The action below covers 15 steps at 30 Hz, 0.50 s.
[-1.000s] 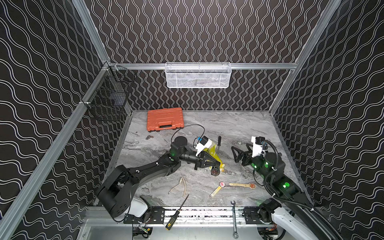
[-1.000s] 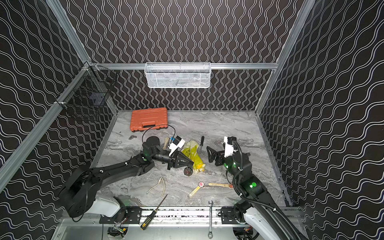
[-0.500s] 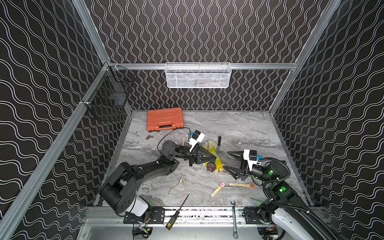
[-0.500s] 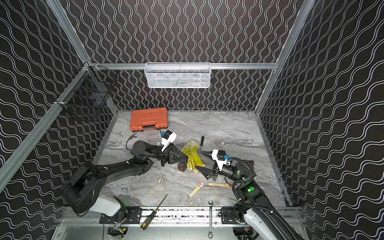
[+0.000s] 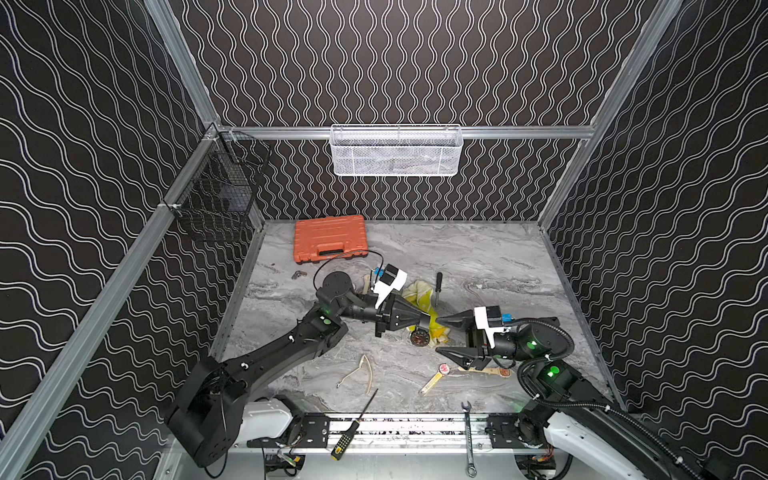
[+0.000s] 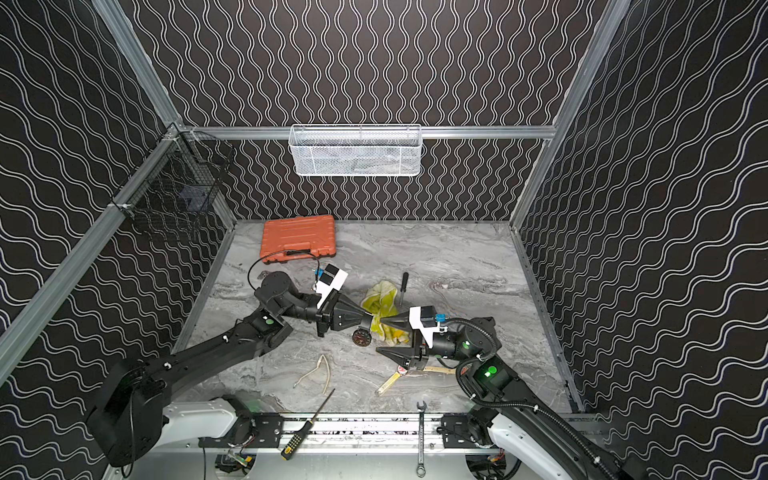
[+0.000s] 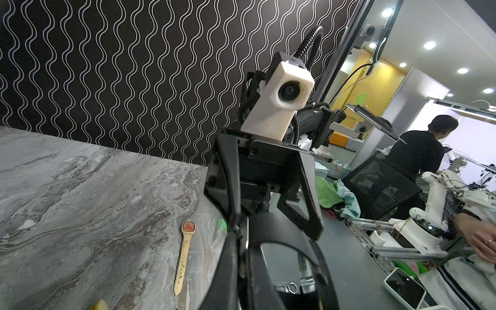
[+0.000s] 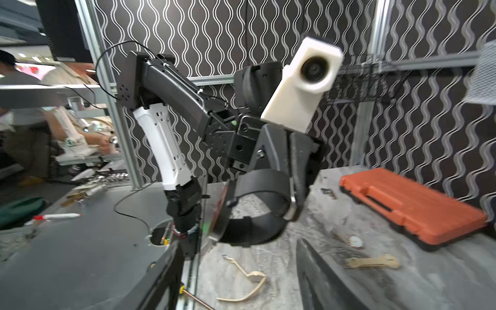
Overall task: Wipe the watch dial
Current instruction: Pick up the watch at the center of the board.
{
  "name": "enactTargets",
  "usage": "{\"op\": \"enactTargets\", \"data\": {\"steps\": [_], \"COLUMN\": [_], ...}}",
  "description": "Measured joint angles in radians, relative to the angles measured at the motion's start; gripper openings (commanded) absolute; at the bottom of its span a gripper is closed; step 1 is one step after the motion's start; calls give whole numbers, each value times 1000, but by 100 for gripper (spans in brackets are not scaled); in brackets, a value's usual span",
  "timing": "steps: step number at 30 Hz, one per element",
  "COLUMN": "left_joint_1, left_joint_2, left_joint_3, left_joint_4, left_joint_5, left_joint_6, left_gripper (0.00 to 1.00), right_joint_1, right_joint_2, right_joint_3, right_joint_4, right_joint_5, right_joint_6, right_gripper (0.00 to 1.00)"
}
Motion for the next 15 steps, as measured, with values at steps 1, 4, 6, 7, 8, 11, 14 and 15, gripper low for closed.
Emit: {"op": "enactTargets", "data": {"steps": [1, 4, 6, 7, 8, 11, 14, 15], "left_joint_1": [-3, -13, -14, -16, -18, -18, -19, -18], "left_joint_2": [3, 19, 33, 41, 50, 75, 109, 121], "left_joint_3": [0, -3, -4, -4, -4, -17, -27, -31], "left_joint_4": [13, 90, 159, 194, 229, 356, 480, 525], "left_joint_5": [1, 16, 26, 28, 29, 40, 41, 42], "left_joint_6": [0, -32, -63, -83, -107, -183, -270, -304], "left_gripper": [0, 0, 0, 0, 0, 0, 0, 0], "right_joint_1": [17, 38, 41, 42, 43, 47, 50, 51], "right_joint_2": [14, 24, 23, 24, 25, 42, 63, 69], "right_joint_3": [0, -13, -27, -34, -40, -48, -57, -63], "right_joint_4": [13, 64, 99, 114, 126, 165, 216, 233], "right_joint_5": [5, 9, 20, 26, 30, 42, 55, 61], "right_joint_6": [29, 97, 140, 156, 171, 219, 264, 276], "right_gripper": [62, 61, 59, 58, 57, 53, 49, 49]}}
